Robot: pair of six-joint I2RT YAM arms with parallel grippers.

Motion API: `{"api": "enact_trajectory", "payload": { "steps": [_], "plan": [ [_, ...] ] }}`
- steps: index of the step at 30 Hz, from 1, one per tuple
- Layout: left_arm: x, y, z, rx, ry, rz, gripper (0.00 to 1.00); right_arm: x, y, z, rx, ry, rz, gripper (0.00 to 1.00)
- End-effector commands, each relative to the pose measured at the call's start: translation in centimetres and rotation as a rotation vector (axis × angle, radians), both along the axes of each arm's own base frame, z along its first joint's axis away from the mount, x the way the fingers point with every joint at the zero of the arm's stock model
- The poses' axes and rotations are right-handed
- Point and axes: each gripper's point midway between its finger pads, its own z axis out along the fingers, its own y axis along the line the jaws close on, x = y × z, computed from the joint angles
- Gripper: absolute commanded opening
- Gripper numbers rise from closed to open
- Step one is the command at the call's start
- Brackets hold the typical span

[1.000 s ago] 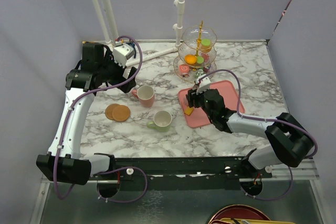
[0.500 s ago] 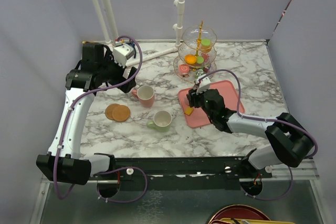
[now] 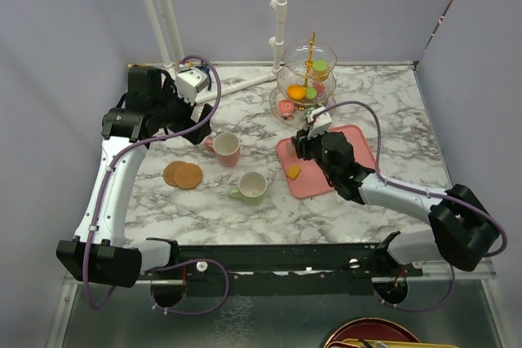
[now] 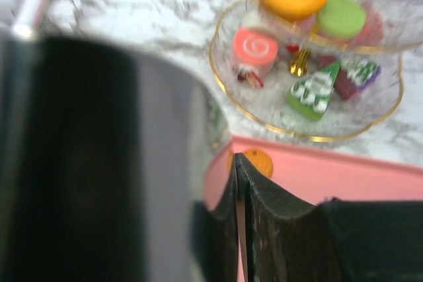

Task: Serve the afternoon tea
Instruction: Pick up the desert from the tray, then place the desert on the desert table.

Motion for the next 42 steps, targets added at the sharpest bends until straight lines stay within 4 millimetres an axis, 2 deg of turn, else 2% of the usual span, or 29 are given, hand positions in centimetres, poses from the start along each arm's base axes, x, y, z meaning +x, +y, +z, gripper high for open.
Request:
{"api": "enact_trajectory", "payload": {
  "steps": [1,5,9,12,16,22,29,35,42],
  "plan": [
    [0.0,0.0,0.9,-0.003,-0.022,-0.007,0.99,0.9,0.6,9.0,0.097,-0.149,-0.013,0.39],
    [0.1,0.0,0.9,-0.002,-0.022,-0.007,0.99,1.7,1.4,15.1,0.12,-0.256,0.01,0.39],
    [0.0,0.0,1.0,-0.006,-0.023,-0.01,0.99,3.5,2.4,20.8,0.113,-0.353,0.018,0.39],
    [-0.1,-0.2,1.1,-0.017,-0.025,-0.015,0.99,5.6,2.9,23.6,0.1,-0.398,0.01,0.39],
    [-0.2,-0.4,1.3,-0.03,-0.027,-0.018,0.99,9.0,2.6,25.6,0.089,-0.432,-0.028,0.39],
    [-0.3,-0.4,1.3,-0.038,-0.033,-0.011,0.99,12.8,2.2,26.3,0.059,-0.446,-0.065,0.39],
    [-0.2,-0.5,1.5,-0.04,-0.038,-0.014,0.99,15.4,1.2,24.4,0.032,-0.41,-0.117,0.42],
    [-0.1,-0.7,1.6,-0.047,-0.034,-0.018,0.99,15.8,1.3,23.3,0.023,-0.395,-0.111,0.54],
    [0.0,-0.6,1.8,-0.044,-0.04,-0.014,0.99,15.0,1.3,24.5,0.032,-0.425,-0.09,0.57]
  ]
}}
